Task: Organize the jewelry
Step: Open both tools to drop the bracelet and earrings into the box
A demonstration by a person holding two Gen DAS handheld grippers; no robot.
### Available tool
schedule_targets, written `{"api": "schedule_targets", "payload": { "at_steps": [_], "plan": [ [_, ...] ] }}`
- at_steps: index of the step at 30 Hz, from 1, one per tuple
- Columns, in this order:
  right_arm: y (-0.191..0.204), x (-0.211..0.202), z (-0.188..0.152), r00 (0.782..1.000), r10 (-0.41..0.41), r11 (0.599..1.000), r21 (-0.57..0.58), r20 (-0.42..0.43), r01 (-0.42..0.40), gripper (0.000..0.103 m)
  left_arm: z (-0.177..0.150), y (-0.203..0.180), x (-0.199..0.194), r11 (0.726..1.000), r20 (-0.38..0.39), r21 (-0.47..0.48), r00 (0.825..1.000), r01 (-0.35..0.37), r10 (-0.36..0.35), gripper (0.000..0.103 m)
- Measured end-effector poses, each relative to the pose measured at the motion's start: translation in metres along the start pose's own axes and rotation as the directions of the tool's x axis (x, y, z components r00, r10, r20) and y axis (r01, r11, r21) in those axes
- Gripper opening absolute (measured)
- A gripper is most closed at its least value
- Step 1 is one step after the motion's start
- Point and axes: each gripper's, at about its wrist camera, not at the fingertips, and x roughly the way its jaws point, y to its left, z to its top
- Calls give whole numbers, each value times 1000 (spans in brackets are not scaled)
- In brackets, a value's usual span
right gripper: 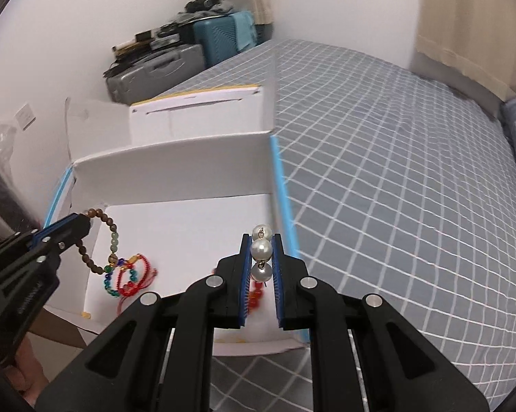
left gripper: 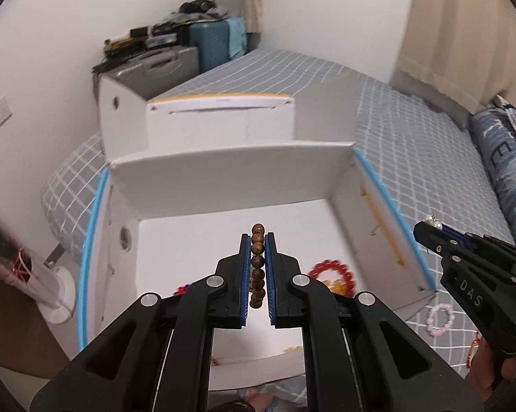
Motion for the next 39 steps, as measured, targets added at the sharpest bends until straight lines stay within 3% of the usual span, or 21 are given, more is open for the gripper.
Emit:
{"api": "schedule_targets", "payload": {
  "at_steps": [15, 21, 32, 34, 35, 38, 39],
  "plan": [
    [55, 68, -12, 993, -4, 997, -78, -120, -5, 11, -26, 48, 32, 995, -80, -61, 994, -76, 71, 8],
    [55, 76, -16, 990, -9, 997, -81, -141, -2, 11, -33, 51, 47, 994, -119, -65, 990, -90, 82, 8],
    [57, 81, -18, 988, -2, 997, -79, -155, -10, 11, -36, 53, 53, 992, -107, -52, 988, -116, 110, 10],
    [57, 80, -19, 989, 1, 996, -82, -149, -14, 11, -36, 55, 51, 991, -99, -59, 988, -123, 116, 24],
    [57, 79, -19, 989, 1, 997, -80, -147, -13, 13, -36, 56, 49, 990, -92, -63, 989, -126, 120, 38],
    [55, 74, -19, 991, -2, 997, -73, -133, -8, 33, -35, 56, 41, 990, -61, -61, 991, -126, 122, 52],
    [55, 71, -18, 993, 2, 997, -70, -121, -11, 37, -35, 55, 38, 990, -49, -56, 991, -127, 125, 61]
  ]
}}
